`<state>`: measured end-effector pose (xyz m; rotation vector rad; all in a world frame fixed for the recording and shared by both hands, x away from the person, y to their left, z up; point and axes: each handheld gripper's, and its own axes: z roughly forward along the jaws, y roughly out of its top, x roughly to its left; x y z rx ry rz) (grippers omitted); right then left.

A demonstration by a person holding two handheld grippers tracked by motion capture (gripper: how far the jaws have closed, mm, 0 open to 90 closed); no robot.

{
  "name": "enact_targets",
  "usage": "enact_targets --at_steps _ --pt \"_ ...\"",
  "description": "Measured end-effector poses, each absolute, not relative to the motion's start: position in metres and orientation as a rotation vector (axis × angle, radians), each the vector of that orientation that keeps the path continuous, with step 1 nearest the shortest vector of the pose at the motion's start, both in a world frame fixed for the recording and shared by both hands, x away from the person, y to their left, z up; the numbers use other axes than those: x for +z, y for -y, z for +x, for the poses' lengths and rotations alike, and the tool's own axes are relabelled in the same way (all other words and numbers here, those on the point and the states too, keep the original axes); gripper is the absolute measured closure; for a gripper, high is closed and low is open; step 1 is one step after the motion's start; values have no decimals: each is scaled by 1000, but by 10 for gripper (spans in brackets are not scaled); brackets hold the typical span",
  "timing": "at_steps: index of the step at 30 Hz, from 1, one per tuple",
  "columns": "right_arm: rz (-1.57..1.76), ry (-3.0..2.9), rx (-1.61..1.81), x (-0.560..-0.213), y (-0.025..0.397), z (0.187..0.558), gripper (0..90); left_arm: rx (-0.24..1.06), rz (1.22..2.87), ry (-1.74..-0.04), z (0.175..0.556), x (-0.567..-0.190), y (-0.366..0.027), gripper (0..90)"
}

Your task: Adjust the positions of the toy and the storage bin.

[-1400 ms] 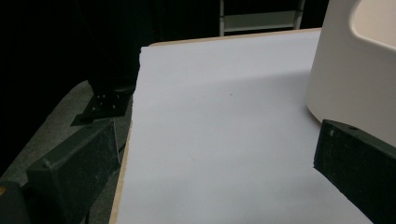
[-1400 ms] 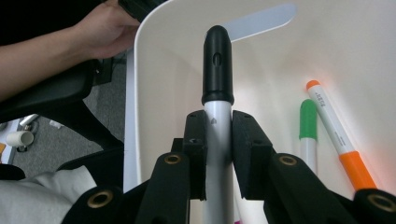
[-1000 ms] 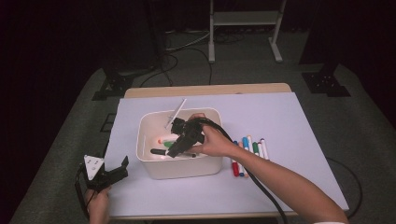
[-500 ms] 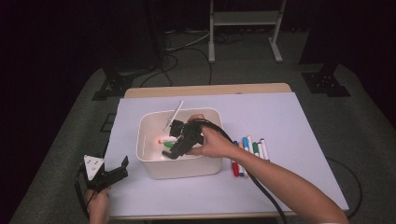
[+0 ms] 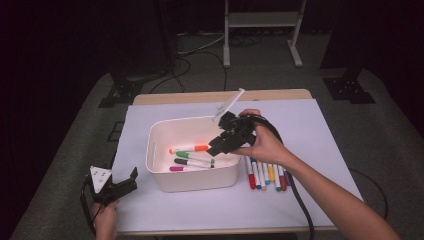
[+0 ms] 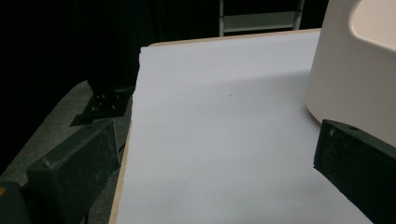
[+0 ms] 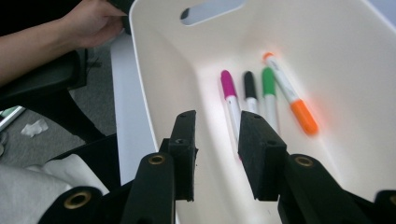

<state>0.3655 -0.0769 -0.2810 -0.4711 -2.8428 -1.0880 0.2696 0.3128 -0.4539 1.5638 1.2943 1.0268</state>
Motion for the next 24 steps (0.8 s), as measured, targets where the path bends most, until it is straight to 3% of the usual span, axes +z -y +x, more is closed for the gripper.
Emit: enact_targets --at_steps 12,24 --pt "-742 2819 -1171 -285 172 358 648 1031 1564 -1293 269 -454 -312 0" --pt "-1003 2758 -1146 -343 237 361 627 1033 1566 -1293 269 -454 -312 0"
